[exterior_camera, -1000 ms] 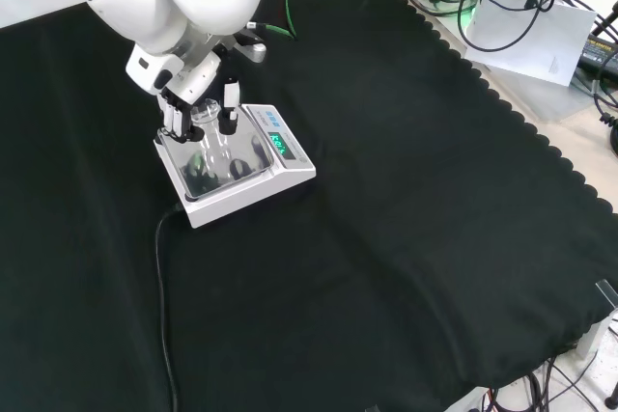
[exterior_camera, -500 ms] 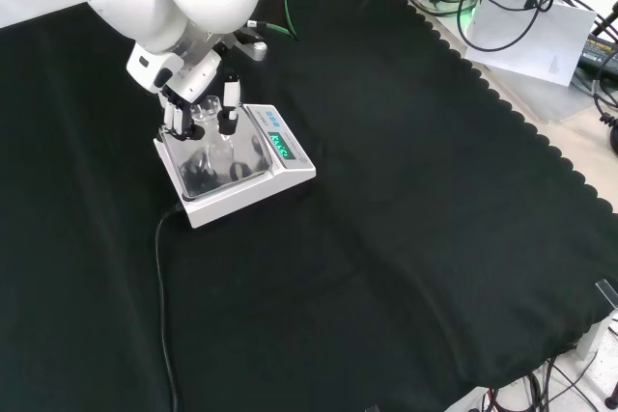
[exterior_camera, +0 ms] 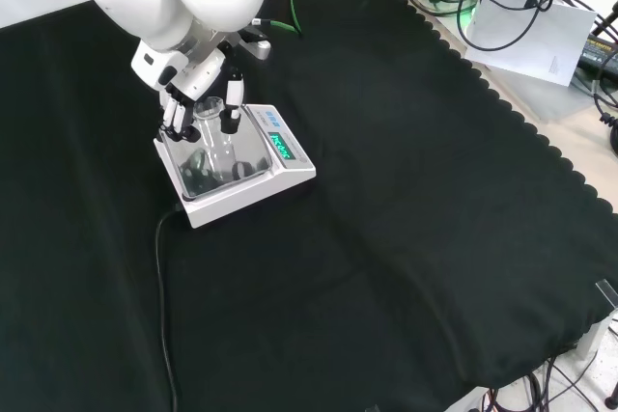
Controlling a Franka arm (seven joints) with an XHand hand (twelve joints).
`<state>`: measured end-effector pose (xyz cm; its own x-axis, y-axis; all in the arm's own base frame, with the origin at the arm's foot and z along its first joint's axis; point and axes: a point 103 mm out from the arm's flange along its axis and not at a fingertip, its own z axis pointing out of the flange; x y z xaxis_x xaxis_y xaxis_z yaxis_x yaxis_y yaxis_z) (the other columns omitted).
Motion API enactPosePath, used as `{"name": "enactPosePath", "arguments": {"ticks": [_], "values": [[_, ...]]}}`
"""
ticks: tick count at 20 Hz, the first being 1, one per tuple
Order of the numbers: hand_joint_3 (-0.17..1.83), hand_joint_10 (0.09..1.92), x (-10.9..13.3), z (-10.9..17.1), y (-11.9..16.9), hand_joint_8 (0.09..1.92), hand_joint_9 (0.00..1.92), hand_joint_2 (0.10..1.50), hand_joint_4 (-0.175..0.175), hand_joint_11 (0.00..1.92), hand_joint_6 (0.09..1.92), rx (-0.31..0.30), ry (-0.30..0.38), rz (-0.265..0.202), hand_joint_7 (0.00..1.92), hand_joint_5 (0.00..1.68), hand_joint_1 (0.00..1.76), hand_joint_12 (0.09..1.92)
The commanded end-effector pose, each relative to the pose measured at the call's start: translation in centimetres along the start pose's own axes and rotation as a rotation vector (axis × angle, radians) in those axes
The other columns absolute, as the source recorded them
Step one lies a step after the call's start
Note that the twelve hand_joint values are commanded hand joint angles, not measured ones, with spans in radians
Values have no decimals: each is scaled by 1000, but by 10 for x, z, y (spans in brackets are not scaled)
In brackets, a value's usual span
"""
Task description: Put the beaker on the electronic balance.
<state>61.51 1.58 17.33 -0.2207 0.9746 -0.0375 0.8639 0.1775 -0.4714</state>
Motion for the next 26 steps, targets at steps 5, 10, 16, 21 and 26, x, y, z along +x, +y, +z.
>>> {"name": "enactPosePath", "arguments": {"ticks": [5, 10, 16, 21, 26], "values": [[-175, 764, -2, 2, 4, 785, 766, 932, -75, 777, 849, 2, -41, 13, 495, 473, 824, 1232], [-175, 827, -3, 6, 6, 763, 400, 837, -48, 536, 743, 57, -66, 20, 255, 313, 717, 1354], [-124, 522, -5, 7, 6, 343, 20, 764, -10, 44, 258, 96, -60, 25, 11, 123, 646, 1372], [-79, 363, -13, -4, 2, 198, 0, 748, -5, 0, 87, 71, -34, 35, 8, 136, 638, 1245], [-52, 576, -19, -10, -2, 365, 0, 749, -11, 0, 87, 60, -17, 36, 7, 200, 645, 1358]]}}
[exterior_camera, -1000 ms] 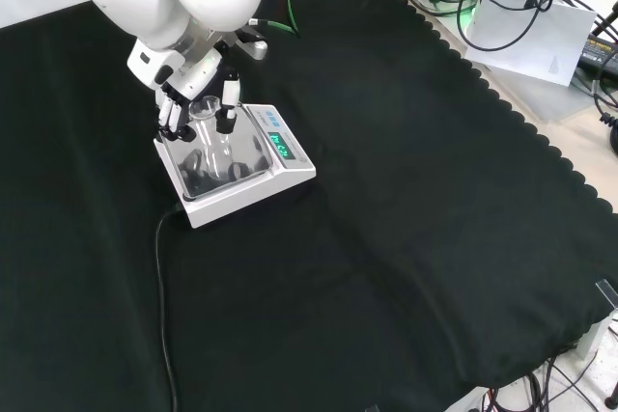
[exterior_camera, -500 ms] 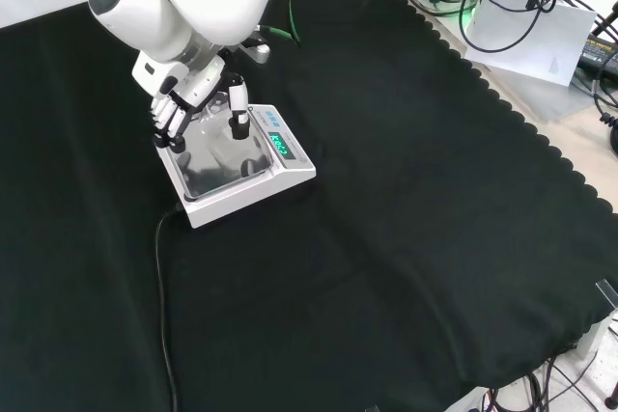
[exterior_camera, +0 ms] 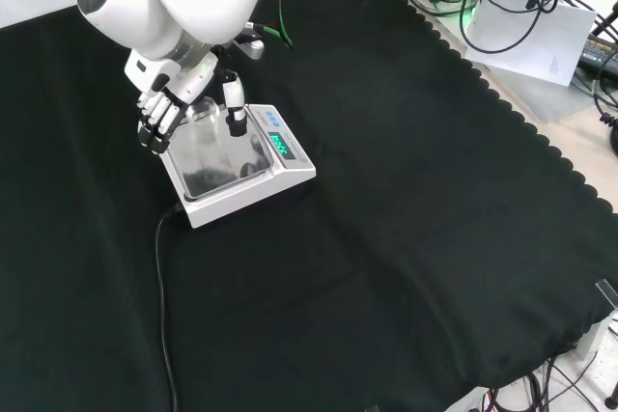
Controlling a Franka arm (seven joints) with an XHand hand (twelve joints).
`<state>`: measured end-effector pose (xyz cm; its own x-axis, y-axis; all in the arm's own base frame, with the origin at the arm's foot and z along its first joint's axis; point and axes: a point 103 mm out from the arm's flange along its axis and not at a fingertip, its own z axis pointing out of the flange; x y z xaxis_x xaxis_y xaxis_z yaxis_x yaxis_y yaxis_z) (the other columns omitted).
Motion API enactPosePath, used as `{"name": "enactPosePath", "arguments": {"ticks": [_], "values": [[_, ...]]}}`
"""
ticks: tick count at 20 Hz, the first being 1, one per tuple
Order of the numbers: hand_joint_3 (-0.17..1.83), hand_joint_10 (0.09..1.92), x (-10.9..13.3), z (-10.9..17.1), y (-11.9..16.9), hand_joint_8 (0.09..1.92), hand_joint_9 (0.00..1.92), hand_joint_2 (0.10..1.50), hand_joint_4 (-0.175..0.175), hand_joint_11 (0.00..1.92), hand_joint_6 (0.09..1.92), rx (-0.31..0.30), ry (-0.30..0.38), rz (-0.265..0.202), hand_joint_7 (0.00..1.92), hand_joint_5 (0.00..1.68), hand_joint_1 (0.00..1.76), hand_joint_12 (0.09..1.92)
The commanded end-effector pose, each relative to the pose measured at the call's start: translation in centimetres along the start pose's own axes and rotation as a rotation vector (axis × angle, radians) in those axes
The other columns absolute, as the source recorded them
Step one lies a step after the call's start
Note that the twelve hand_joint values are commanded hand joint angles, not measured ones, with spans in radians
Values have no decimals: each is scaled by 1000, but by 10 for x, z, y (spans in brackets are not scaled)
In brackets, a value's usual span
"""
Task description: Put the beaker on the electronic balance.
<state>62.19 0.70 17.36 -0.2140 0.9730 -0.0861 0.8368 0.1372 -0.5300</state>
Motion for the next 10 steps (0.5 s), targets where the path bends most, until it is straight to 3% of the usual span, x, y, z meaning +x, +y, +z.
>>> {"name": "enactPosePath", "arguments": {"ticks": [1, 7, 10], "values": [[-49, 599, -10, -7, -7, 399, 0, 749, -12, 0, 87, -9, 24, 6, 4, 206, 645, 1371], [-39, 670, -14, -13, -11, 471, 0, 754, -13, 0, 87, -21, 31, 5, 0, 227, 646, 1411], [-38, 676, -18, -22, -18, 479, 0, 755, -13, 0, 87, -35, 9, 27, 0, 231, 647, 1411]]}}
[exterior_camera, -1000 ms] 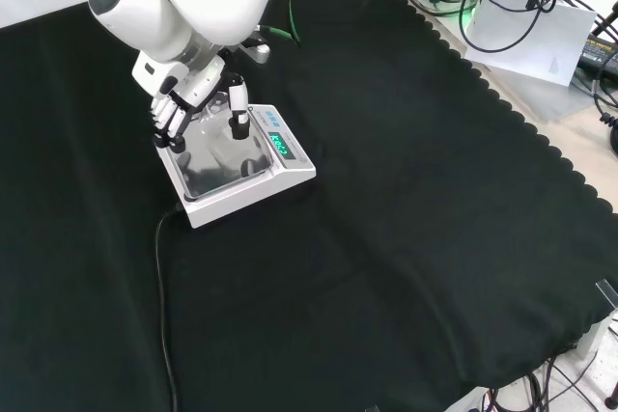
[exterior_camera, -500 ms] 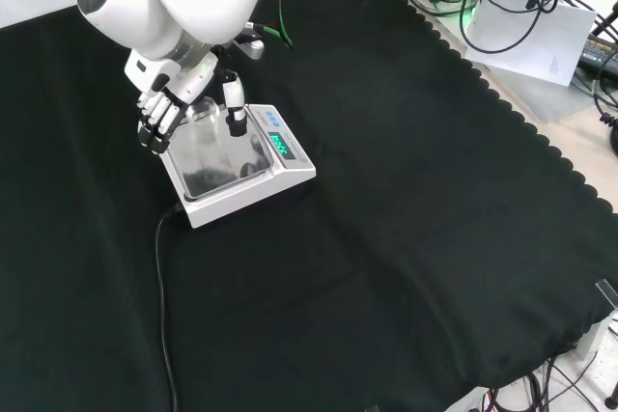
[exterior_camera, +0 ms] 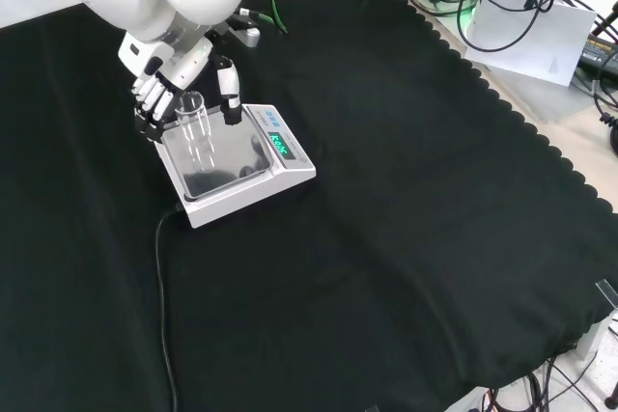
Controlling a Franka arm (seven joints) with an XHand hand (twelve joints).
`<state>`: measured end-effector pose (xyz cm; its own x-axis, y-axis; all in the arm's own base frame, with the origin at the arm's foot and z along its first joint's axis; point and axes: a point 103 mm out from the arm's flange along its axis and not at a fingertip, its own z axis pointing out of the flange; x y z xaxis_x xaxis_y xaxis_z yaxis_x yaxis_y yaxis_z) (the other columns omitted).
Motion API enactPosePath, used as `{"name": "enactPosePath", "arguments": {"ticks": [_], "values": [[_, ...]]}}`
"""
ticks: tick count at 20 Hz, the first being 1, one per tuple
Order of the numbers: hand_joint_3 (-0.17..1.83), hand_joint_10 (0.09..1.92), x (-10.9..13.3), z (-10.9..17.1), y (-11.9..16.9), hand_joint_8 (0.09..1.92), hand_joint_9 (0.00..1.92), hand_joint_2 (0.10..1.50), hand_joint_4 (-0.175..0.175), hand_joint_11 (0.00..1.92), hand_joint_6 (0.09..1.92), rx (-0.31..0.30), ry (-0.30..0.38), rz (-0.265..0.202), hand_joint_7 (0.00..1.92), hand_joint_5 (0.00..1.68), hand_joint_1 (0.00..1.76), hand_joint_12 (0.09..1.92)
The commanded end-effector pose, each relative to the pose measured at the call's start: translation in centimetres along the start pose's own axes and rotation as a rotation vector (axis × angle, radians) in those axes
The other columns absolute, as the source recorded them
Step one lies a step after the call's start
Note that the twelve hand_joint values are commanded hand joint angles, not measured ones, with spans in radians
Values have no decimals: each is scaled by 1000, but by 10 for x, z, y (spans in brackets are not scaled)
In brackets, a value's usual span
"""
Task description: Put the beaker on the electronic balance.
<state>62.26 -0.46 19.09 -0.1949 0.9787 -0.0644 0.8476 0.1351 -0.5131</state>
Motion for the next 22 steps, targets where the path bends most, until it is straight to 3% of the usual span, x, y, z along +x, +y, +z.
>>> {"name": "enactPosePath", "arguments": {"ticks": [1, 7, 10, 15, 18, 22], "values": [[-37, 671, -8, -17, -13, 483, 0, 755, -13, 0, 87, -29, -30, 32, 0, 232, 647, 1398], [-31, 645, -33, -74, -79, 489, 0, 761, -13, 0, 87, -114, -70, 85, 0, 237, 642, 1311], [-23, 769, -41, -87, -117, 531, 0, 774, -13, 0, 87, -118, -82, 94, 14, 254, 628, 1320], [-4, 886, -51, -79, -178, 602, 62, 812, -20, 0, 87, -137, -112, 117, 80, 324, 607, 1381], [23, 882, -57, -66, -215, 662, 224, 864, -35, 34, 87, -140, -113, 127, 193, 427, 605, 1471], [51, 846, -62, -48, -255, 703, 383, 897, -50, 130, 131, -154, -120, 158, 315, 505, 621, 1460]]}}
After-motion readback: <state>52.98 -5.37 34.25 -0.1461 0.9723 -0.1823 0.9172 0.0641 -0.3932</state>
